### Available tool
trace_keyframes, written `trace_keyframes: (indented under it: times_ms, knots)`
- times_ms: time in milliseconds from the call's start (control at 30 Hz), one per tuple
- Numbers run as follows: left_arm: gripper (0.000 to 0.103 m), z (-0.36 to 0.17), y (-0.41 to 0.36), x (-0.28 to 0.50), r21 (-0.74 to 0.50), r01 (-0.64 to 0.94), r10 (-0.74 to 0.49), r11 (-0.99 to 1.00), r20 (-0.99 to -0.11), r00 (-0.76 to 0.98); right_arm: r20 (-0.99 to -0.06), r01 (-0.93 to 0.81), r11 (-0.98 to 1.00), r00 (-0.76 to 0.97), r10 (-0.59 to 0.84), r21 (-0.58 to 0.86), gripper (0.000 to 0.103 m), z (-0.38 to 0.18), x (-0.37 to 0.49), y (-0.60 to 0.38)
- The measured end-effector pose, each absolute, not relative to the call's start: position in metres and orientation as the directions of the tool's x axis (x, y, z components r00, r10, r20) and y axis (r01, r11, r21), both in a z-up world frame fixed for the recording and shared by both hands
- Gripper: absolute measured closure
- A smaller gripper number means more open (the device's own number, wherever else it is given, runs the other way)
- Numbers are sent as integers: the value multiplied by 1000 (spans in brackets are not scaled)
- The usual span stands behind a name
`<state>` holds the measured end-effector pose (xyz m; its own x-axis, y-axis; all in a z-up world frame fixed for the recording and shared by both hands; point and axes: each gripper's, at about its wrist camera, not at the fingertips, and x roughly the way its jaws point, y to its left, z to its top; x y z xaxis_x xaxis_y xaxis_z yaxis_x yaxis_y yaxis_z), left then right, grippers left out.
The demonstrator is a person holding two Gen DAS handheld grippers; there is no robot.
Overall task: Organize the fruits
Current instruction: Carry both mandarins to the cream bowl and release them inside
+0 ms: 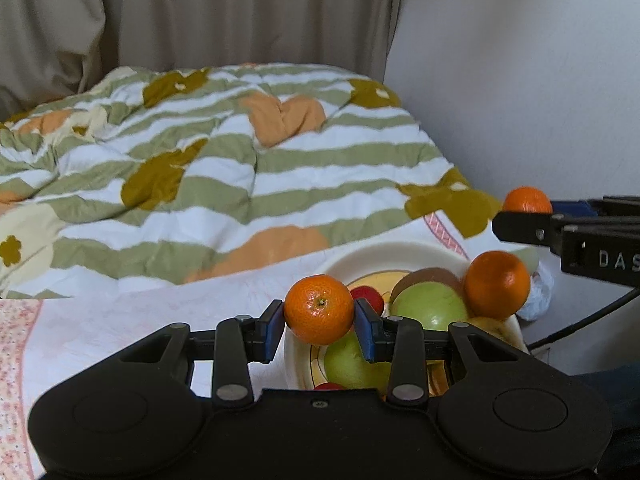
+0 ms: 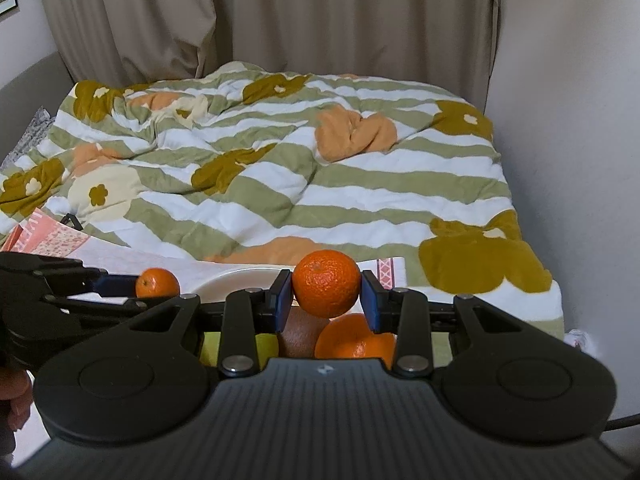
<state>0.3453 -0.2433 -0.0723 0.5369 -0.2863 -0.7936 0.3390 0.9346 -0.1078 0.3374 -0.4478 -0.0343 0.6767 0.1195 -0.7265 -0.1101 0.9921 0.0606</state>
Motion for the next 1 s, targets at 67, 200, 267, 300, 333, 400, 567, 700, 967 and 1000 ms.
trace_keyframes:
  times_ms: [67,200,267,300,333,400,567,700,967,1000]
  knots:
    - [62,-76,-244,348,-111,345,-289,932,-800,525,-733,-109,992,669,121,64,52,-38,342,-448]
    - [42,-76,-244,348,-115,347,-294,931,-798,526,-742,-116,991,659,127,66,52,-41,352,-447]
    - [23,-73,-242,345,-101,342,-285,934,-788,545,-745,-122,990,654,131,67,52,-43,356,-445]
    - [19,-71,-242,344,-94,342,-282,935,-783,555,-747,-126,990,652,134,67,52,-44,358,-444]
    - [19,-69,-241,342,-89,342,-280,935,-778,562,-749,-131,989,648,138,68,52,-45,360,-443]
    - [19,-65,-237,340,-79,339,-271,938,-775,570,-752,-142,987,642,146,71,52,-47,364,-440]
    - [19,-57,-224,332,-60,316,-246,947,-767,593,-763,-178,981,623,173,77,52,-53,375,-426]
    - [19,-51,-210,325,-57,292,-231,955,-759,609,-778,-205,975,599,191,82,52,-61,384,-413]
    - [19,-43,-184,314,-50,238,-193,970,-753,629,-806,-223,972,562,187,70,51,-79,395,-396]
    - [19,-43,-181,313,-51,232,-190,971,-755,628,-809,-222,973,558,185,70,51,-81,396,-395]
